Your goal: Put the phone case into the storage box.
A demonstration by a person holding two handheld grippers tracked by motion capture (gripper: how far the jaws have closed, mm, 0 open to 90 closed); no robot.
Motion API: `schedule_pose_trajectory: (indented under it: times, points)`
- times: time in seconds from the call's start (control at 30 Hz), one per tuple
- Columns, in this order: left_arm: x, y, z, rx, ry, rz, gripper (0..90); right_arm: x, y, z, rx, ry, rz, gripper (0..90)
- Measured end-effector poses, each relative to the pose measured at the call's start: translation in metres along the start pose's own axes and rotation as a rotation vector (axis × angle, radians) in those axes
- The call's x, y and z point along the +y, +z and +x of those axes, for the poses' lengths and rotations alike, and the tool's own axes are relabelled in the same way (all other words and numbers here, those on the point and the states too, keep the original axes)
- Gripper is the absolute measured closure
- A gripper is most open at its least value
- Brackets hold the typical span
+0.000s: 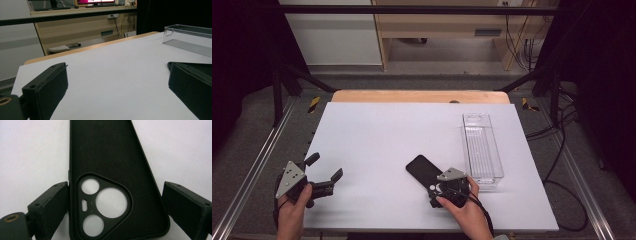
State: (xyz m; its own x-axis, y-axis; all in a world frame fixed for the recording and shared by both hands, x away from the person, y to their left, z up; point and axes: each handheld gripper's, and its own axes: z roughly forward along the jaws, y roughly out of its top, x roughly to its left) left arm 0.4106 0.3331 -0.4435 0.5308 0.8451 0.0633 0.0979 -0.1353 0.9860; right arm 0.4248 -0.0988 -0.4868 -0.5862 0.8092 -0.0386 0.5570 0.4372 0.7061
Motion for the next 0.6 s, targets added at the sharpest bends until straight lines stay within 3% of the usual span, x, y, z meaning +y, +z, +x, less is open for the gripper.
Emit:
schedule_pose_trajectory:
  times: [0.6]
  points:
    - [0.0002, 0.0016, -0.0034, -0.012, 0.008, 0.005, 2.6, -0.0023, 0.0003, -0.0023, 0.034, 0.022, -0.009, 10.2]
